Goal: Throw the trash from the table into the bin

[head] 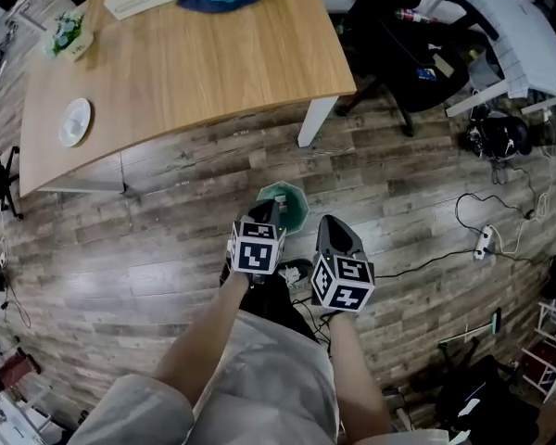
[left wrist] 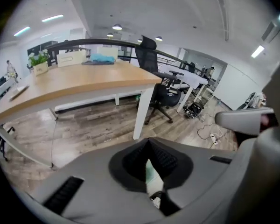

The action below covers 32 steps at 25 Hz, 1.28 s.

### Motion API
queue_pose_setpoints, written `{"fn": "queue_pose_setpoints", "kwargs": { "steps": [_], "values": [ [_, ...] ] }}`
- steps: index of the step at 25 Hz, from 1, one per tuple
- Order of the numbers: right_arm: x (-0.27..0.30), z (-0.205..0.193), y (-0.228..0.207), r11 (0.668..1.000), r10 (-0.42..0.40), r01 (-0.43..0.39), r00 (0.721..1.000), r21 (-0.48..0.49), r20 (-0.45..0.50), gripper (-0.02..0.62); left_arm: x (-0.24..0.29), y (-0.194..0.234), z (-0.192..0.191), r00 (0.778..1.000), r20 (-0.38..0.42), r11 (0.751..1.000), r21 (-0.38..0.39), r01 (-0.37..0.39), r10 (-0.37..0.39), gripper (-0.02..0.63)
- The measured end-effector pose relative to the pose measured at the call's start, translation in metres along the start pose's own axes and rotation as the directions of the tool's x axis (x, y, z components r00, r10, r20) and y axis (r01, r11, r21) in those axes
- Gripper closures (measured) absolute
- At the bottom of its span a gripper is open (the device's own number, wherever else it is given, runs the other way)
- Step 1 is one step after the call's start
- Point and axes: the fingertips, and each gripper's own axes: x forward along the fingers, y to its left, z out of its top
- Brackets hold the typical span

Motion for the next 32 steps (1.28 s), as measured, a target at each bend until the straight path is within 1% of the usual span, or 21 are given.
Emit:
{"fn": "queue_pose_setpoints", "kwargs": {
  "steps": [2, 5, 7, 10, 14, 19, 24, 27, 30, 32],
  "values": [
    [0.012, 0.033, 0.007, 1.000, 0.019, -0.019, 0.999, 0.000, 0.031, 0.569, -0.009, 0.006, 0.023, 0.999, 0.040, 1.000, 0.000, -0.015, 0.015, 0.591],
    [0.035, 0.081, 0.025, 0.998, 0.053, -0.050, 0.996, -0.043, 0.071, 0.569, -0.016, 0.031, 0.059, 0.995, 0.086, 0.999, -0.017, -0.052, 0.053, 0.591],
    [0.050, 0.107, 0.039, 0.995, 0.072, -0.066, 0.994, -0.071, 0.082, 0.569, -0.018, 0.052, 0.086, 0.989, 0.124, 0.997, -0.031, -0.072, 0.075, 0.591],
    [0.076, 0.143, 0.057, 0.992, 0.090, -0.082, 0.992, -0.098, 0.087, 0.569, -0.016, 0.087, 0.130, 0.981, 0.161, 0.994, -0.048, -0.101, 0.107, 0.591],
    [0.112, 0.187, 0.077, 0.991, 0.086, -0.076, 0.992, -0.110, 0.090, 0.569, -0.001, 0.139, 0.190, 0.970, 0.205, 0.991, -0.069, -0.117, 0.129, 0.591],
    [0.168, 0.232, 0.100, 0.995, 0.061, -0.054, 0.995, -0.082, 0.083, 0.569, 0.027, 0.205, 0.262, 0.965, 0.228, 0.990, -0.081, -0.113, 0.128, 0.591],
    [0.229, 0.280, 0.132, 0.996, 0.042, -0.033, 0.994, -0.085, 0.097, 0.569, 0.055, 0.263, 0.320, 0.967, 0.230, 0.993, -0.062, -0.101, 0.113, 0.591],
    [0.259, 0.304, 0.144, 0.995, 0.031, -0.022, 0.995, -0.092, 0.096, 0.569, 0.070, 0.290, 0.346, 0.968, 0.226, 0.994, -0.053, -0.097, 0.107, 0.591],
    [0.281, 0.316, 0.153, 0.996, 0.026, -0.018, 0.996, -0.088, 0.088, 0.569, 0.085, 0.310, 0.366, 0.970, 0.218, 0.995, -0.033, -0.099, 0.104, 0.587],
    [0.293, 0.318, 0.156, 0.997, 0.019, -0.012, 0.997, -0.082, 0.078, 0.569, 0.098, 0.321, 0.381, 0.971, 0.223, 0.996, -0.024, -0.088, 0.091, 0.547]
  ]
}}
